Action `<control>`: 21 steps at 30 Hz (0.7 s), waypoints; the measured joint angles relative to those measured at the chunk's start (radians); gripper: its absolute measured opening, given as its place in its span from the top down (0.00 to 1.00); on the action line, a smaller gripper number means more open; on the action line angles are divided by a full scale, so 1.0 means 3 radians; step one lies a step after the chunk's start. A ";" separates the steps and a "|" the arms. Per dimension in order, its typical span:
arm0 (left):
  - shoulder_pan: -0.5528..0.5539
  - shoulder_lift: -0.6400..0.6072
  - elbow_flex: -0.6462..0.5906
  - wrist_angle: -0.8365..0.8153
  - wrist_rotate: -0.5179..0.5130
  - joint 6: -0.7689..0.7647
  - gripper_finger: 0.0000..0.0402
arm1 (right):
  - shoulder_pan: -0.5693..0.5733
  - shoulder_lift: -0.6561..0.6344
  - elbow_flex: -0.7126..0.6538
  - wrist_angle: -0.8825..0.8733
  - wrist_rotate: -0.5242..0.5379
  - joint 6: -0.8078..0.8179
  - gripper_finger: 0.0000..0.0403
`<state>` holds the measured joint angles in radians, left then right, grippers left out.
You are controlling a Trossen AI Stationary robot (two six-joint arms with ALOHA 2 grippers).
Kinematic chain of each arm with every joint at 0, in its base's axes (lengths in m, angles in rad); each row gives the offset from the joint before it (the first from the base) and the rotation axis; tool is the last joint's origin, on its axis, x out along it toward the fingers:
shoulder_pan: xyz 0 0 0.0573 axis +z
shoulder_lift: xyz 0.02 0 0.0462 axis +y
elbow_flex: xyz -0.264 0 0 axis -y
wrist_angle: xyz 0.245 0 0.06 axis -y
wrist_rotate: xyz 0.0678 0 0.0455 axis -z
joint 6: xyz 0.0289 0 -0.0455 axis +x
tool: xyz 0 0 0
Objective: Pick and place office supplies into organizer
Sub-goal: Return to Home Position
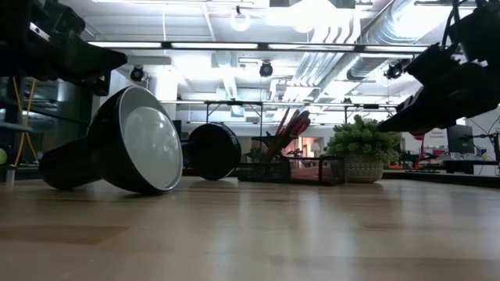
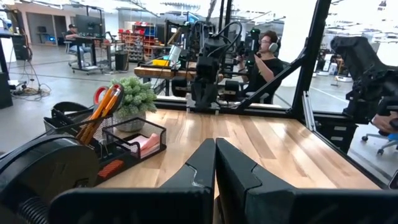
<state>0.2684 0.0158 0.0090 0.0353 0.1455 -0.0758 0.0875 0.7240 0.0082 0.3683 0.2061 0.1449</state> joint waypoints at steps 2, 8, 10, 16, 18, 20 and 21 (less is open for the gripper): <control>0.0000 0.0000 0.0000 0.0000 -0.0004 0.0003 1.00 | 0.0000 -0.0185 0.0000 -0.0108 -0.0165 0.0000 1.00; 0.0000 0.0000 0.0000 0.0000 -0.0013 0.0002 1.00 | 0.0001 -0.0628 0.0000 -0.0318 -0.0786 -0.0140 1.00; 0.0000 0.0000 0.0000 0.0000 -0.0013 0.0001 1.00 | 0.0001 -0.0765 0.0000 -0.0501 -0.0831 -0.0145 1.00; 0.0000 0.0000 0.0000 -0.0001 -0.0013 -0.0025 1.00 | 0.0000 -0.1157 0.0000 -0.0951 -0.0649 -0.0045 1.00; 0.0000 0.0000 0.0000 0.0000 -0.0013 -0.0026 1.00 | 0.0000 -0.1282 0.0000 -0.1065 -0.0589 -0.0025 1.00; 0.0000 0.0000 0.0000 0.0000 -0.0013 -0.0028 1.00 | 0.0000 -0.1394 0.0002 -0.1135 -0.0547 0.0005 1.00; 0.0000 0.0000 0.0000 -0.0001 -0.0013 -0.0029 1.00 | -0.0001 -0.1438 0.0007 -0.1165 -0.0578 0.0003 1.00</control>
<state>0.2684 0.0158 0.0090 0.0349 0.1417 -0.0845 0.0873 0.2925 0.0104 0.0188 0.0327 0.1459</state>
